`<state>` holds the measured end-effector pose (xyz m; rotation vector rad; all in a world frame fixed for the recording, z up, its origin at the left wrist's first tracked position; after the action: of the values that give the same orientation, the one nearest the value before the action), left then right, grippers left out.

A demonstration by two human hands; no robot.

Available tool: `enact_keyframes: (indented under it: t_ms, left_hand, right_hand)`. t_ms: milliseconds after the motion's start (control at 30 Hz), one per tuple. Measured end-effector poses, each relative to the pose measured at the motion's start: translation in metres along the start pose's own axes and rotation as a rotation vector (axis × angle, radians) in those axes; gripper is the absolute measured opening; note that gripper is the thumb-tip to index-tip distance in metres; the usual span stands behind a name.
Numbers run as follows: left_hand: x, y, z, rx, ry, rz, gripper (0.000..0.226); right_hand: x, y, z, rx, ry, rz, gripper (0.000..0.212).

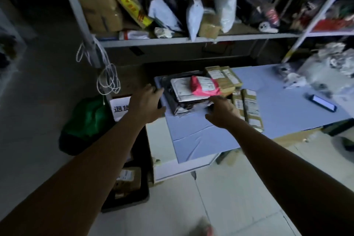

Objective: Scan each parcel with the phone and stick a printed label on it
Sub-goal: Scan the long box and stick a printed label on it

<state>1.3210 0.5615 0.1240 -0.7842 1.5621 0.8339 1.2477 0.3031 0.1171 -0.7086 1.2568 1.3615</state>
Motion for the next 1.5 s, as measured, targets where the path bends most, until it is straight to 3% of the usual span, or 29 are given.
enact_keyframes:
  t_ms: [167, 333, 500, 633, 733, 833, 967, 1133, 1267, 1500]
  left_hand:
    - [0.003, -0.051, -0.106, 0.051, -0.079, 0.018, 0.062]
    - [0.013, -0.113, -0.213, 0.021, -0.094, 0.04, 0.059]
    - [0.037, -0.171, -0.301, -0.054, 0.076, 0.174, 0.05]
    - [0.077, -0.212, -0.347, -0.037, 0.346, 0.28, 0.037]
    - [0.116, -0.243, -0.366, -0.068, 0.377, 0.36, 0.041]
    - [0.158, -0.267, -0.381, -0.081, 0.476, 0.42, 0.01]
    - [0.189, -0.297, -0.395, -0.11, 0.536, 0.355, 0.036]
    - [0.203, -0.327, -0.408, -0.234, 0.765, 0.371, 0.038]
    - [0.205, -0.339, -0.418, -0.318, 0.98, 0.365, 0.048]
    - [0.196, -0.388, -0.484, -0.25, 1.181, 0.239, 0.052]
  right_hand:
    - [-0.034, -0.002, -0.113, 0.094, -0.042, -0.002, 0.062]
    - [-0.069, -0.016, -0.228, 0.135, -0.044, 0.011, 0.056]
    - [-0.086, -0.042, -0.321, 0.109, -0.147, 0.05, 0.065]
    - [-0.075, -0.079, -0.364, 0.102, -0.271, 0.078, 0.067]
    - [-0.05, -0.11, -0.385, 0.11, -0.404, 0.145, 0.07]
    - [-0.017, -0.138, -0.402, 0.121, -0.471, 0.232, 0.074]
    - [0.018, -0.162, -0.416, 0.182, -0.602, 0.348, 0.083]
    - [0.036, -0.179, -0.423, 0.171, -0.894, 0.322, 0.049]
    - [0.027, -0.189, -0.444, 0.182, -1.051, 0.312, 0.046]
    - [-0.036, -0.212, -0.522, 0.098, -1.014, 0.241, 0.043]
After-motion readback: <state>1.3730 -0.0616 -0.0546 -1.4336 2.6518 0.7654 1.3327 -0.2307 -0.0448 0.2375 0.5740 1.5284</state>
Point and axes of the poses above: each hand's wrist, its own y-axis away from the middle knuckle, its own x-axis out of the palm, z = x × y, the point moved 3 cm from there along -y, towards the middle knuckle, and after that the axes turned 14 degrees about z, right-handed, at the moved point
